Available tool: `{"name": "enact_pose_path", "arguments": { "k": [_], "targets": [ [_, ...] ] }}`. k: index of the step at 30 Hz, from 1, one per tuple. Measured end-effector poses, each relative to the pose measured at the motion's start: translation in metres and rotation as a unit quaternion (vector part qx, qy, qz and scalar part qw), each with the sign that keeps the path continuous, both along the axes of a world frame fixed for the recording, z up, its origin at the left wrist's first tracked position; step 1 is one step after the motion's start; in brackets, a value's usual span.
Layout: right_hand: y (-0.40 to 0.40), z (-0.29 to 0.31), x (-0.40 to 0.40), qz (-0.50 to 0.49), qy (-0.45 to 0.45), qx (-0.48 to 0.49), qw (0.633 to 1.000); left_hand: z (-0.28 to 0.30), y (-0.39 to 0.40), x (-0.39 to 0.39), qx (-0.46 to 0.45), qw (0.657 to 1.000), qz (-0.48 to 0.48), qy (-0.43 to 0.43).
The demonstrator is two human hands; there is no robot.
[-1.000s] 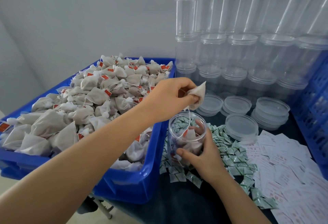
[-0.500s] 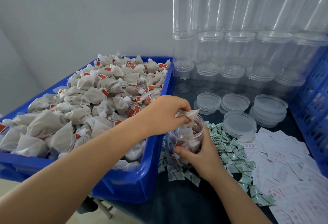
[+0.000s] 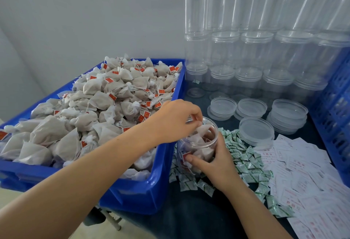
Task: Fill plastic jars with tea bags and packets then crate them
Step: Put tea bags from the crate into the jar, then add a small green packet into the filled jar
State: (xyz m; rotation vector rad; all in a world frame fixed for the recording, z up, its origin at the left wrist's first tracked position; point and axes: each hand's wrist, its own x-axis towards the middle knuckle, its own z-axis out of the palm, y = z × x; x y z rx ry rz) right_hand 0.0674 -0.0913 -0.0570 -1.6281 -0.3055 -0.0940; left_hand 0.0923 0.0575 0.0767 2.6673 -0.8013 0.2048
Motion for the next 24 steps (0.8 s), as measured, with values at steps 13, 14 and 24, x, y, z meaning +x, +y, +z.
{"name": "enact_pose_path", "arguments": {
  "k": [13,14,24],
  "targets": [
    [-0.043,0.03,-0.013,-0.096,-0.011,0.004,0.995,-0.001,-0.02,0.016,-0.029,0.995,0.079,0.052],
    [-0.05,0.031,-0.017,-0.108,-0.011,0.001,0.994,-0.002,-0.024,0.019,0.003,0.994,0.077,0.083],
    [-0.096,0.02,-0.052,-0.14,-0.034,-0.033,0.989,-0.051,-0.073,0.02,0.318,0.936,-0.019,0.149]
  ]
}}
